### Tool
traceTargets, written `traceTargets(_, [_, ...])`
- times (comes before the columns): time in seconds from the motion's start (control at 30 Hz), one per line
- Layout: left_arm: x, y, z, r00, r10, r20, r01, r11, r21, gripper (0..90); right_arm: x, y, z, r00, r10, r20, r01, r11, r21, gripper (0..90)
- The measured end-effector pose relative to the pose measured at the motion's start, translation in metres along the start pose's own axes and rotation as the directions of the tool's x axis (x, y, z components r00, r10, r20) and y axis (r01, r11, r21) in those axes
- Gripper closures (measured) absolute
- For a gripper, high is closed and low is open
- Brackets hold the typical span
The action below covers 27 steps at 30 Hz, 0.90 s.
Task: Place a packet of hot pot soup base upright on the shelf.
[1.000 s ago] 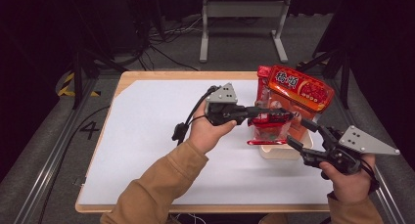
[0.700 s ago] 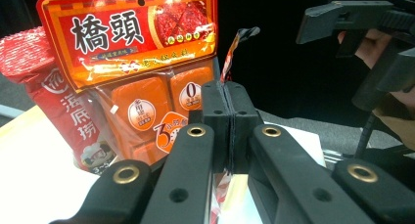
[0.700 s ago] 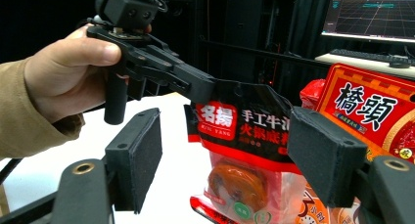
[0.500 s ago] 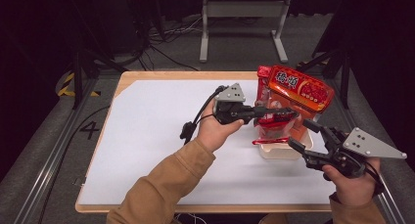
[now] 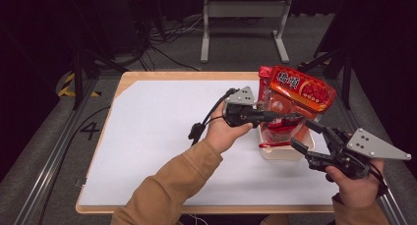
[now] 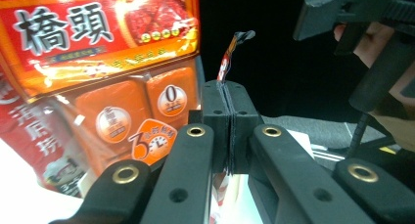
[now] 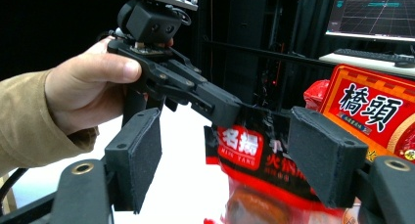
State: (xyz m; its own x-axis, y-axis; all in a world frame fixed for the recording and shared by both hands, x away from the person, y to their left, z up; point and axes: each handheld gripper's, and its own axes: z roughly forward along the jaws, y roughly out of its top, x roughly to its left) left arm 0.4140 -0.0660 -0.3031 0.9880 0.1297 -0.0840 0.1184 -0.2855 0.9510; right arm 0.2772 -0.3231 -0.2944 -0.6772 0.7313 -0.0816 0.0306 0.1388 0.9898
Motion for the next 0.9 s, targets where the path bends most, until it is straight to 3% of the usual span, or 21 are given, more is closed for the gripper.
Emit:
traceTargets(0.2, [-0.003, 0.000, 0.008, 0.9992, 0.020, 0.035, -0.021, 0.9998, 0.004, 88.9, 0.000, 0.001, -0.003, 1.0000, 0.003, -0.001, -0.003, 1.000, -0.015, 29.3])
traceTargets(0.3, [-0.005, -0.001, 0.013, 0.9970, 0.071, 0.032, -0.072, 0.9970, 0.030, 88.9, 0.000, 0.001, -0.002, 1.0000, 0.003, -0.007, -0.003, 1.000, -0.014, 29.2])
traceTargets(0.37, [-0.006, -0.001, 0.016, 0.9961, 0.079, 0.039, -0.080, 0.9959, 0.041, 88.8, 0.001, 0.001, -0.002, 1.0000, 0.003, -0.009, -0.003, 1.000, -0.012, 29.1])
traceTargets(0.9, [-0.002, -0.008, 0.036, 0.9958, 0.062, 0.068, -0.064, 0.9976, 0.026, 88.6, 0.000, -0.003, 0.003, 0.9996, 0.015, -0.025, -0.015, 1.000, -0.002, 28.9])
